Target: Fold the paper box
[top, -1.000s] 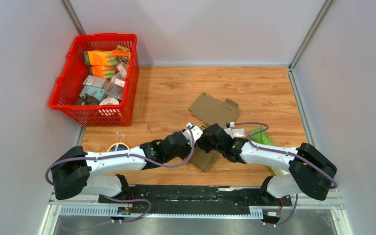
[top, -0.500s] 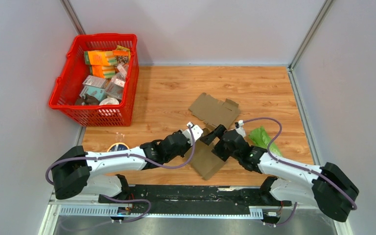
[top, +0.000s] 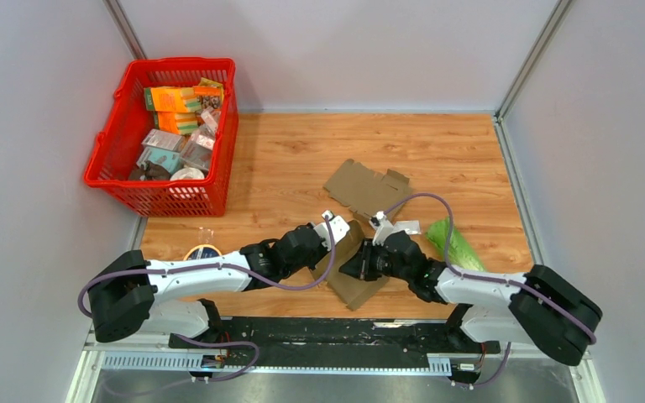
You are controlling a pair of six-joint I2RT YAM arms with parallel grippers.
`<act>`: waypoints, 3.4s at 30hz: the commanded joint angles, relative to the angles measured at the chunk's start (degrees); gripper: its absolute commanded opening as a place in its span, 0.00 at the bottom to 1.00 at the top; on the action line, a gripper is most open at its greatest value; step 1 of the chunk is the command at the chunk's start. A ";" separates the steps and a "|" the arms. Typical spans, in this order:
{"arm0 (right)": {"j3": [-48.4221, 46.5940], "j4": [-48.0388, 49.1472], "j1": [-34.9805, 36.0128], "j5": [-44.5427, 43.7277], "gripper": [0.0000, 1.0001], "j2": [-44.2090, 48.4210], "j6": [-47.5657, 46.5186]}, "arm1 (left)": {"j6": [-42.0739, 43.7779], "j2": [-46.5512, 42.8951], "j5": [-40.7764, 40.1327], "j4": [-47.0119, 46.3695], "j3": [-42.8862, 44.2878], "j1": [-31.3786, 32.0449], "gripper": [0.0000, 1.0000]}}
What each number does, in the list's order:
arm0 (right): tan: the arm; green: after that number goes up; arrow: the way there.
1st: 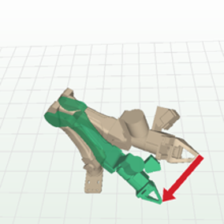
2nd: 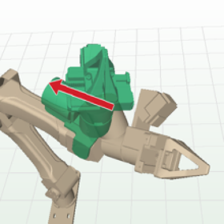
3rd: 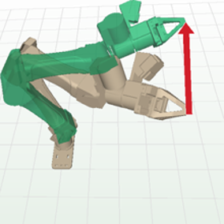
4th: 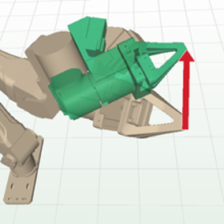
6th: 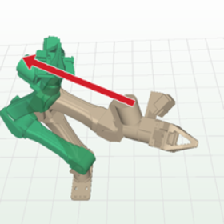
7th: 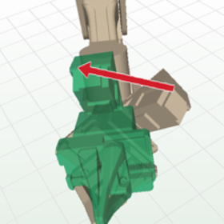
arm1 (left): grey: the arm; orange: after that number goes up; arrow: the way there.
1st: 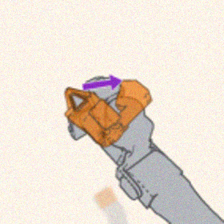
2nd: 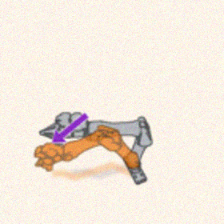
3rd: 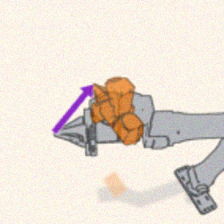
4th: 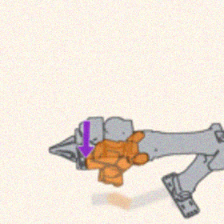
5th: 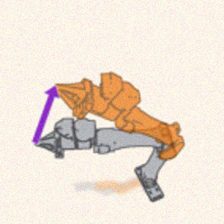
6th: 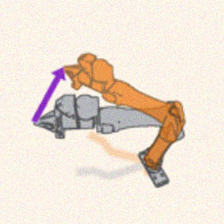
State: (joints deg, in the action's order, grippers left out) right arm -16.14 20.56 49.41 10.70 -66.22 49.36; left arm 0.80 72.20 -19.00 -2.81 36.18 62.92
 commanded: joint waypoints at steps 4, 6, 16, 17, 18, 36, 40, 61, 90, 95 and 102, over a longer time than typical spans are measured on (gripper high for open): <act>-1.00 15.38 3.49 5.47 0.00 -9.27 -2.61 | -0.10 -1.19 -2.26 -3.08 1.61 0.01 0.00; -0.65 18.19 5.34 4.77 0.00 -12.35 -1.04 | 0.17 -0.93 -3.23 -3.52 1.61 0.01 0.00; 0.32 25.93 10.62 -0.68 0.00 -25.18 0.64 | 2.72 -0.57 -2.44 -3.70 2.05 -0.07 0.00; 0.23 27.42 10.62 0.19 0.00 -26.32 0.99 | 3.15 -0.83 -1.66 -3.87 1.53 -0.16 0.00; 0.76 29.26 10.62 1.33 0.00 -26.42 1.08 | 3.33 -1.01 -1.48 -3.96 1.35 -0.07 0.00; -5.39 3.35 6.75 -0.50 0.00 -10.86 -11.13 | 8.52 -4.35 1.42 -5.72 -1.47 -0.07 0.00; -4.69 7.64 6.93 -0.68 0.00 -15.42 -10.00 | 9.75 -4.18 2.21 -6.33 -1.56 -0.16 0.00; -4.95 10.55 12.47 -6.22 0.00 -15.61 -4.27 | 13.26 -5.93 2.13 -10.02 -5.95 -0.16 0.00; -8.38 -25.72 3.43 -4.99 0.52 3.08 2.64 | 18.45 -7.08 3.27 -9.59 -8.76 -0.16 0.00; -12.32 -34.96 -3.43 -6.74 0.90 14.61 23.01 | 18.80 -8.13 3.71 -9.32 -8.76 -0.07 0.00; -30.17 -48.15 -6.78 -7.81 0.70 3.23 33.41 | 19.42 -8.13 4.33 -8.53 -8.32 -0.07 0.00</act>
State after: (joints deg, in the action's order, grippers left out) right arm -38.24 -19.92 43.38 3.40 -56.21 72.42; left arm 18.57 65.14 -15.70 -11.03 27.66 62.85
